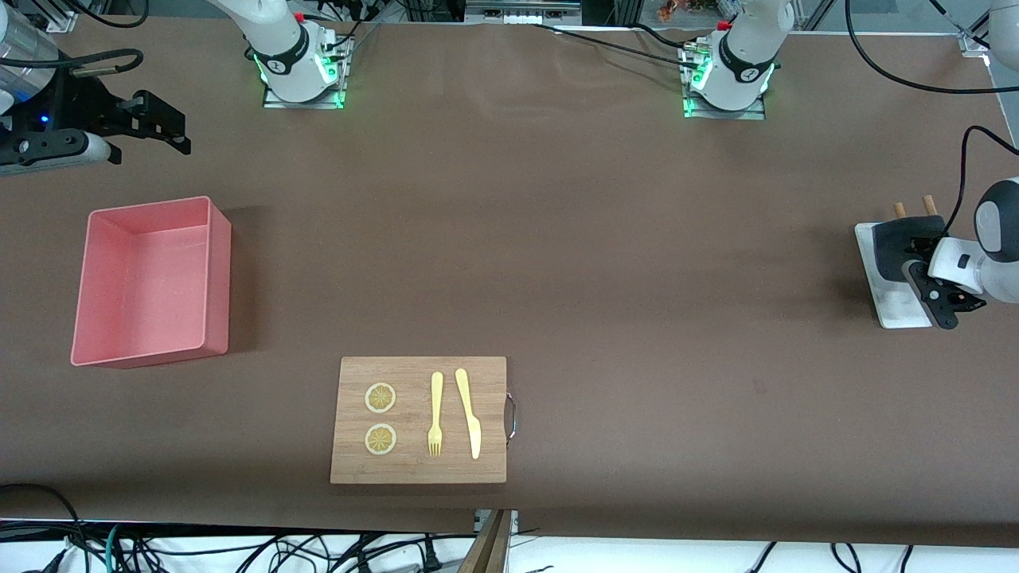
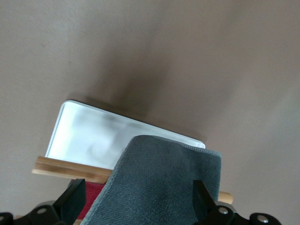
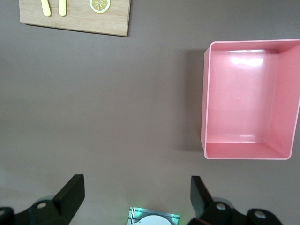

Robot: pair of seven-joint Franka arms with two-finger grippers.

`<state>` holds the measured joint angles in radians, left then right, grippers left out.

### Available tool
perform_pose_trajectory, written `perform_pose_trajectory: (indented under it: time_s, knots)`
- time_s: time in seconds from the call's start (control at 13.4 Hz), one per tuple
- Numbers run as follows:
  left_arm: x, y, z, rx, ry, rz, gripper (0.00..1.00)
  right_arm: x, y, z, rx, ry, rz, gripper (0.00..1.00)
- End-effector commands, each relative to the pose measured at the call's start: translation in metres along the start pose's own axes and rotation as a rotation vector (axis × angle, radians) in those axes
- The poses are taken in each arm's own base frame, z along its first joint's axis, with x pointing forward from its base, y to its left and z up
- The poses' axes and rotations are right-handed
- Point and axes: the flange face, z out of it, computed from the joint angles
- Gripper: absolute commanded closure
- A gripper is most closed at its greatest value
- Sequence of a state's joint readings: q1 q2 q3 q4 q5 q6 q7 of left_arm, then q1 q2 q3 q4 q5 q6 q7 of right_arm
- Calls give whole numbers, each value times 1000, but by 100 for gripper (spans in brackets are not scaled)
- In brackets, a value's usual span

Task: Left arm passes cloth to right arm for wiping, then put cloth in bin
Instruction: 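Lower the left gripper onto the grey cloth on the white tray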

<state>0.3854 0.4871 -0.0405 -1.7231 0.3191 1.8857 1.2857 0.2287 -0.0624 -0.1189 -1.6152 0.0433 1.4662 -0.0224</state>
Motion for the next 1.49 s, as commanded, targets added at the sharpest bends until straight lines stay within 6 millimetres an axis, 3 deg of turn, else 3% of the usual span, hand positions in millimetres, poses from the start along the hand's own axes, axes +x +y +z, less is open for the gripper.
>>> perform_pose_trajectory:
  time_s: [0.0, 0.6, 0.75, 0.97, 1.12, 1.42]
  knots:
    - [-4, -4, -6, 14, -24, 35, 0, -2, -2, 0, 14, 6, -21, 0]
    - [-6, -11, 2, 34, -53, 51, 0, -2, -2, -1, 12, 9, -26, 0]
    - [-9, -14, 9, 25, -55, 66, 12, -2, -3, -1, 14, 9, -26, 0]
    - [-12, -16, 11, 31, -50, 74, 18, -2, -3, -1, 14, 9, -26, 0]
    - [-14, -18, 18, 23, -48, 89, 28, -2, -3, 0, 14, 6, -26, 0]
    - [-18, -17, 15, 21, -49, 99, 72, -2, -3, -1, 15, 9, -26, 0]
